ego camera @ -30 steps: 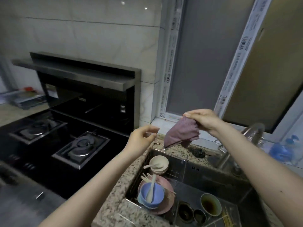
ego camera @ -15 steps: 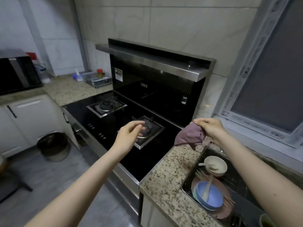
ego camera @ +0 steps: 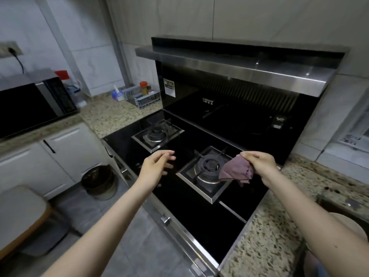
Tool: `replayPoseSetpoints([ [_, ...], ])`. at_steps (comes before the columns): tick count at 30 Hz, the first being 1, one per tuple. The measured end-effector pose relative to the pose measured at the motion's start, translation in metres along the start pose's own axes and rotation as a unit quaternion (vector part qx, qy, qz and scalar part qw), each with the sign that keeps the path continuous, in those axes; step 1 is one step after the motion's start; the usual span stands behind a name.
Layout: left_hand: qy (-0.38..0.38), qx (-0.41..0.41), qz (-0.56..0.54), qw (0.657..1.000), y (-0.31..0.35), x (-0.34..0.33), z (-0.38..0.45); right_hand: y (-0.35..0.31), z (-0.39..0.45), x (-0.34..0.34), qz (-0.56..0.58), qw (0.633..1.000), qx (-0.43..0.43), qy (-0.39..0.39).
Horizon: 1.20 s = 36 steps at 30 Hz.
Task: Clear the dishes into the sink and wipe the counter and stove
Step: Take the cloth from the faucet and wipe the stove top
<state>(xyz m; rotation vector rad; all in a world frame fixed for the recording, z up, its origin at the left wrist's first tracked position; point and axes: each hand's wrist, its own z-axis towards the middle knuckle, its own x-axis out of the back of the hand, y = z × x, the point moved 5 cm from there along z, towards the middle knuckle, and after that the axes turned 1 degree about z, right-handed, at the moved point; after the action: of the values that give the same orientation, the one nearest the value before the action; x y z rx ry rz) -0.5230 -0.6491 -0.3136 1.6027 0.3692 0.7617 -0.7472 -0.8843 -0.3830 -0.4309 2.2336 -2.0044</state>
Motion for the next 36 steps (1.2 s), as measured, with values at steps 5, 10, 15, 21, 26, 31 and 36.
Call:
replayPoseSetpoints([
  [5,0.012,0.019,-0.019,1.0,-0.01,0.019,0.045,0.001,0.03,-0.029,-0.006,1.0,-0.004,-0.006],
  [10,0.027,0.03,-0.053,0.998,-0.018,0.044,0.079,-0.011,0.051,-0.051,-0.005,1.0,-0.004,0.008],
  [15,-0.02,0.027,-0.062,0.998,-0.028,0.054,0.108,-0.021,0.059,-0.061,0.001,0.998,-0.003,0.061],
  [21,-0.115,-0.008,-0.062,0.991,-0.025,0.05,0.14,-0.028,0.038,-0.047,-0.005,0.99,-0.005,0.138],
  [26,-0.191,-0.038,-0.063,0.979,-0.013,0.028,0.168,-0.028,0.008,-0.014,-0.084,0.972,-0.029,0.219],
  [31,-0.256,-0.027,-0.06,0.964,-0.016,-0.021,0.173,0.002,-0.015,0.032,-0.111,0.954,-0.055,0.272],
  [36,-0.3,0.004,-0.052,0.953,-0.025,-0.079,0.178,0.031,-0.002,0.074,-0.106,0.949,-0.055,0.293],
])
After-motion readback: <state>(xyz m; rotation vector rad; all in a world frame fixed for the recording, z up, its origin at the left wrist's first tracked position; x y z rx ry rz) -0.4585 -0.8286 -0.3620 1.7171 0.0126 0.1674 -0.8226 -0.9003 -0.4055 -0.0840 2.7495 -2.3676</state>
